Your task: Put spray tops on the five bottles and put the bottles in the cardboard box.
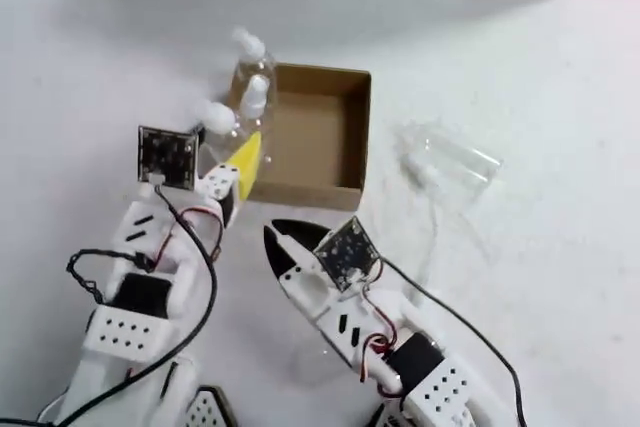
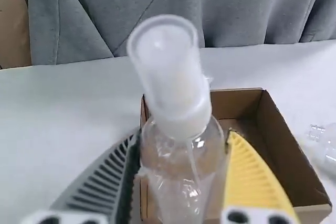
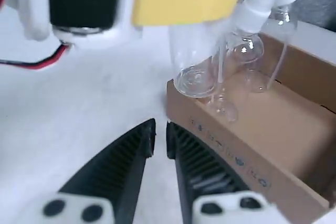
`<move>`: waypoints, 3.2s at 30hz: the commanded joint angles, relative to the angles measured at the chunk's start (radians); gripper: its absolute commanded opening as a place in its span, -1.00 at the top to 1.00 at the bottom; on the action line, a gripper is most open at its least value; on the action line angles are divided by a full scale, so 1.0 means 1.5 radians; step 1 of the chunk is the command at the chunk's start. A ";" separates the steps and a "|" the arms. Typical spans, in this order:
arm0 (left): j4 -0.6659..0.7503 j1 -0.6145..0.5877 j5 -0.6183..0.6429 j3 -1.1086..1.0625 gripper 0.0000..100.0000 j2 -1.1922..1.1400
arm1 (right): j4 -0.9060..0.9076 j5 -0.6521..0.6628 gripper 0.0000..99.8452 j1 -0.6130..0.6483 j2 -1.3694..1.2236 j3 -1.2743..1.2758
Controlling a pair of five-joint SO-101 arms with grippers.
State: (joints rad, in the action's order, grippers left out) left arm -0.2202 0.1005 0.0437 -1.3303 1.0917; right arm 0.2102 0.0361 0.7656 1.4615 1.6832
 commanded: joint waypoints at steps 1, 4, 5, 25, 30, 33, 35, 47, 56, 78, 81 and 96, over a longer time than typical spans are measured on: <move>0.042 -0.005 -0.007 0.047 0.89 -0.017 | 0.003 0.007 0.97 -0.009 0.008 0.006; 0.052 -0.005 -0.009 0.050 0.89 -0.037 | 0.003 0.007 0.97 -0.009 0.008 0.006; 0.056 -0.005 -0.009 0.051 0.89 -0.044 | 0.003 0.007 0.97 -0.009 0.008 0.006; 0.114 -0.001 -0.012 0.050 0.89 -0.108 | 0.003 0.008 0.97 -0.009 0.008 0.007; 0.120 -0.001 -0.012 0.049 0.89 -0.108 | 0.003 0.008 0.97 -0.009 0.008 0.007; 0.121 0.001 -0.012 0.050 0.89 -0.108 | 0.003 0.008 0.97 -0.008 0.008 0.007; 0.121 0.001 -0.012 0.050 0.89 -0.108 | 0.003 0.008 0.97 -0.008 0.008 0.007; 0.122 0.001 -0.010 0.048 0.89 -0.108 | 0.003 0.008 0.97 -0.008 0.008 0.007; 0.122 0.011 -0.010 0.049 0.89 -0.108 | 0.003 0.008 0.97 -0.008 0.008 0.007; 0.140 0.008 -0.012 0.052 0.89 -0.109 | 0.017 0.008 0.97 -0.008 0.009 0.007; 0.140 0.010 -0.012 0.053 0.89 -0.109 | 0.017 0.008 0.97 -0.008 0.009 0.007; 0.123 0.009 -0.012 0.062 0.89 -0.110 | 0.017 0.008 0.97 -0.008 0.009 0.007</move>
State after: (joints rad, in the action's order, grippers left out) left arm -0.0483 0.1051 0.0345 -1.3088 0.9275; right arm 0.2348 0.0361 0.7656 1.4615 1.6832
